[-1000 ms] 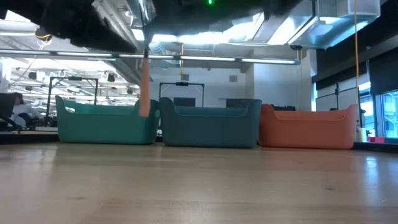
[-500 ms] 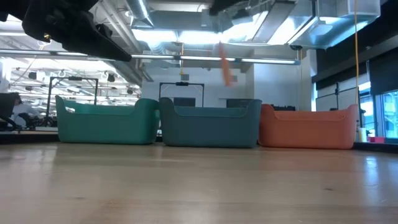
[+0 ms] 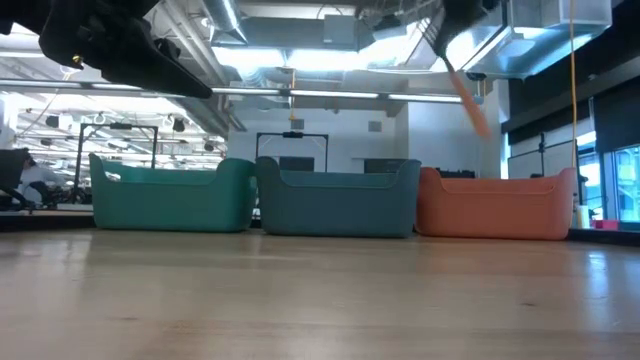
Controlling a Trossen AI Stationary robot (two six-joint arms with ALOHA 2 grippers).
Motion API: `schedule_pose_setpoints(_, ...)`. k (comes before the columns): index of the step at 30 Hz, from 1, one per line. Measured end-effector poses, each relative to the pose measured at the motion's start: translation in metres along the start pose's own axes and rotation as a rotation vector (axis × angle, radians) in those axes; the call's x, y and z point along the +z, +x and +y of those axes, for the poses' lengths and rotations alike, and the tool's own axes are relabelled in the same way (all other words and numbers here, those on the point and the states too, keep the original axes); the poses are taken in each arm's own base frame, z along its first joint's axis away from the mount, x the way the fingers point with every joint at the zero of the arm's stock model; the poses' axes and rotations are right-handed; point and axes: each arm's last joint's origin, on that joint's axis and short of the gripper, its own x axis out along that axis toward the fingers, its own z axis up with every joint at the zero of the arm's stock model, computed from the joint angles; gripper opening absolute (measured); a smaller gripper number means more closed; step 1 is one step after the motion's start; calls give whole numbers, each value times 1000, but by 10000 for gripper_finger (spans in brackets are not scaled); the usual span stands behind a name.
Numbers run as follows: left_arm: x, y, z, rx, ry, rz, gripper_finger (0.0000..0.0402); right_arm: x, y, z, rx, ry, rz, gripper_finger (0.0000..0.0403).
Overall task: Sort silverware by color (type)
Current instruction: Put the left orange fork into the orange bin
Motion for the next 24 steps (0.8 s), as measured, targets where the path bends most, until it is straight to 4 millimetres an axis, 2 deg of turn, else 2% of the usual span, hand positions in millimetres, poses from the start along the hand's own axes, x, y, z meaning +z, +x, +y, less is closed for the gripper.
schedule_pose_setpoints(13,0,0,0,1,1,1,125,-26,80,-59,-89,96,356,0)
schedule_pose_setpoints(19,0,0,0,2,-1,-4,125,-45,105,-71,-27,98,462,0)
schedule_pose_setpoints(24,1,0,0,2,-2,-6,125,-58,118,-75,-28,102,513,0)
